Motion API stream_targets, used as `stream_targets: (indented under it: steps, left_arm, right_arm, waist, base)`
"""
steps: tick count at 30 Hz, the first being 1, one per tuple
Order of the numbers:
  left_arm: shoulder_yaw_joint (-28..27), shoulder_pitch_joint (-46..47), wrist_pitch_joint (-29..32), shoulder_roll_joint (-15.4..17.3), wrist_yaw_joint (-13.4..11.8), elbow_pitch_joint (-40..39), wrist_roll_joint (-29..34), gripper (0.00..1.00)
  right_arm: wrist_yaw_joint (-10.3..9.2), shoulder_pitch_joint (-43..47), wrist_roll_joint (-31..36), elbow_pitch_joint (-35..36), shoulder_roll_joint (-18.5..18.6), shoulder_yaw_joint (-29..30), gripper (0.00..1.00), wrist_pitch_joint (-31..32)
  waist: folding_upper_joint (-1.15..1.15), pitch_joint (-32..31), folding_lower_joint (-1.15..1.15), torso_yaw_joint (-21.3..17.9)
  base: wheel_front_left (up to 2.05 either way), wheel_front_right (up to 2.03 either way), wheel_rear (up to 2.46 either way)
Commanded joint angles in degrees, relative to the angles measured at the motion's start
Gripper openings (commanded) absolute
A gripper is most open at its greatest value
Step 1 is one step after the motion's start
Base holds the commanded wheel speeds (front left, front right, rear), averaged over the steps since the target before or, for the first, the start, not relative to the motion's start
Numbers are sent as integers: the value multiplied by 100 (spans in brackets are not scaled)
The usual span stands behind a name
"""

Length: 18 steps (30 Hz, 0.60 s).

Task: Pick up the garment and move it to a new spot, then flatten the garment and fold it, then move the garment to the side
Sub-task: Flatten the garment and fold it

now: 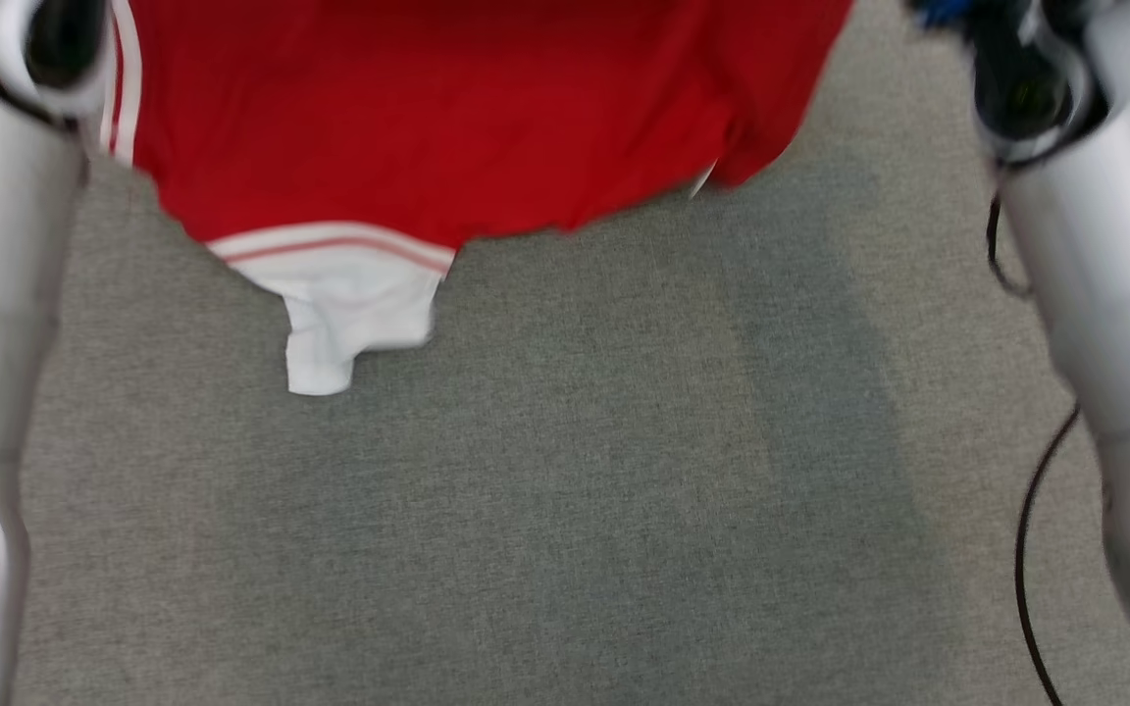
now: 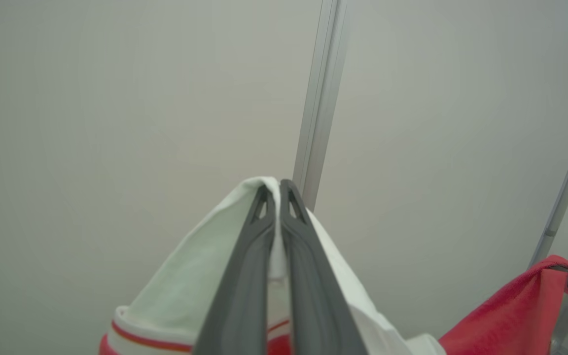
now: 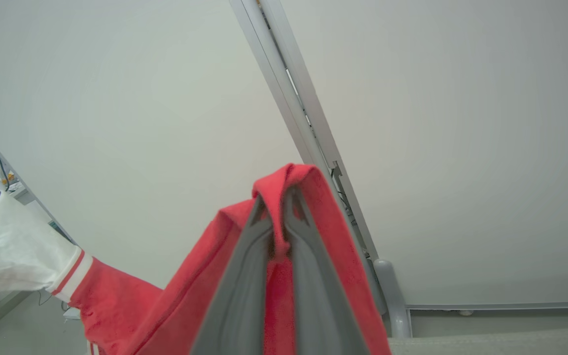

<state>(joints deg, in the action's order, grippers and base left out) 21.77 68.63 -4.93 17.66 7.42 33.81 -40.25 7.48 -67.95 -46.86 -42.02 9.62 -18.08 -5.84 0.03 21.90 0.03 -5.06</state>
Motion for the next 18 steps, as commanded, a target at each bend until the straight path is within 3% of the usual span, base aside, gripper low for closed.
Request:
stream_targets:
  steps: [1, 6, 11, 15, 18]
  left_arm:
    - [152, 569, 27, 8, 7, 225, 68, 0]
    - [466, 2086, -47, 1, 7, 890, 117, 0]
    - [738, 3191, -369, -82, 7, 1295, -19, 0]
    - [982, 3386, -665, -108, 7, 1389, -292, 0]
    - [1241, 3021, -817, -57, 7, 1296, -489, 0]
  right_arm:
    - [3, -590, -131, -313, -86, 133, 0, 11]
    - [3, -2003, -238, -1150, -93, 363, 0, -95]
    - [3, -2845, -280, -1564, 40, 403, 0, -272]
    - [3, -2922, -436, -1563, 154, 320, 0, -378]
    - [3, -2479, -597, -1477, 157, 123, 0, -399]
  waist:
    - [-3, 176, -3, 7]
    - [-3, 397, -3, -55]
    - [-3, 502, -3, 7]
    - [-3, 487, -3, 106]
    - [-3, 403, -3, 156]
  base:
    - [0, 0, 0]
    - [0, 0, 0]
    - [0, 0, 0]
    - [0, 0, 0]
    - [0, 0, 0]
